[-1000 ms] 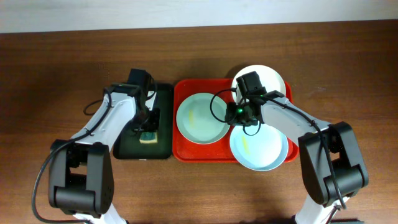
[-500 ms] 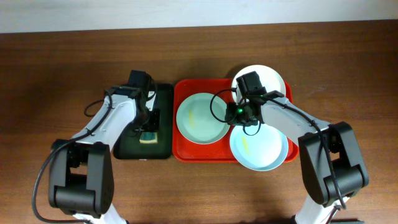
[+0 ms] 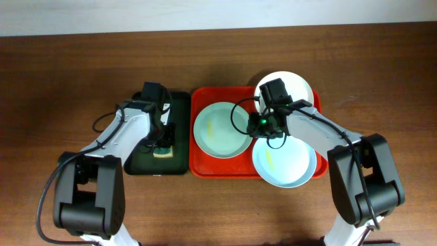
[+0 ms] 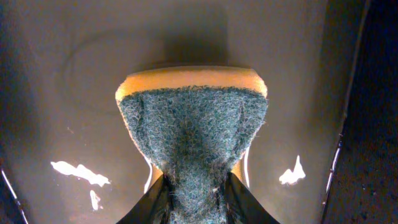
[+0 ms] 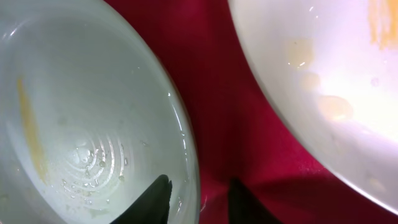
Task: Clean dirty plates on tray and stack at the side
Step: 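Lift the sponge with the left gripper toward the pale green plate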
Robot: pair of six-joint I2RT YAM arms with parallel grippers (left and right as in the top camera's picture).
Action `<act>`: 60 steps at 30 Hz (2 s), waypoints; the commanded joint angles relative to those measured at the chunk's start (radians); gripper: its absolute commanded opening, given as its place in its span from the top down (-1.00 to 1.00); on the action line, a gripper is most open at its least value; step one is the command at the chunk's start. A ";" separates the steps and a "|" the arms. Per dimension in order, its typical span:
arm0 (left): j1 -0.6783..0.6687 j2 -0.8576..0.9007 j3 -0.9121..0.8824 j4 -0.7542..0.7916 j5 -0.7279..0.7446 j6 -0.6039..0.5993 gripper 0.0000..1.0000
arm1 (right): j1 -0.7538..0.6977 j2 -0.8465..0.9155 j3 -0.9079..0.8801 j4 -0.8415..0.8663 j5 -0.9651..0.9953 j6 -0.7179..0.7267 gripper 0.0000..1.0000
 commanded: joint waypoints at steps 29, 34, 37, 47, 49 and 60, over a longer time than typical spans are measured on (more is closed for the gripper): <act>0.004 -0.360 0.056 0.060 -0.003 -0.039 1.00 | 0.006 -0.006 -0.006 -0.004 -0.039 0.001 0.87; 0.003 -0.358 0.160 -0.016 -0.002 -0.059 1.00 | 0.006 -0.006 -0.006 -0.007 -0.073 0.007 0.85; 0.004 -0.356 0.172 -0.035 -0.003 -0.059 1.00 | 0.006 -0.006 -0.006 0.000 -0.051 0.007 0.41; 0.004 -0.240 0.248 -0.112 -0.006 -0.085 1.00 | 0.006 -0.006 -0.006 0.019 -0.044 0.006 0.92; 0.004 -0.200 0.303 -0.158 -0.005 -0.085 1.00 | 0.006 -0.006 -0.006 0.019 -0.044 0.007 0.92; 0.002 -0.067 0.422 -0.266 0.035 -0.085 1.00 | -0.002 -0.008 0.013 -0.031 -0.076 0.135 0.92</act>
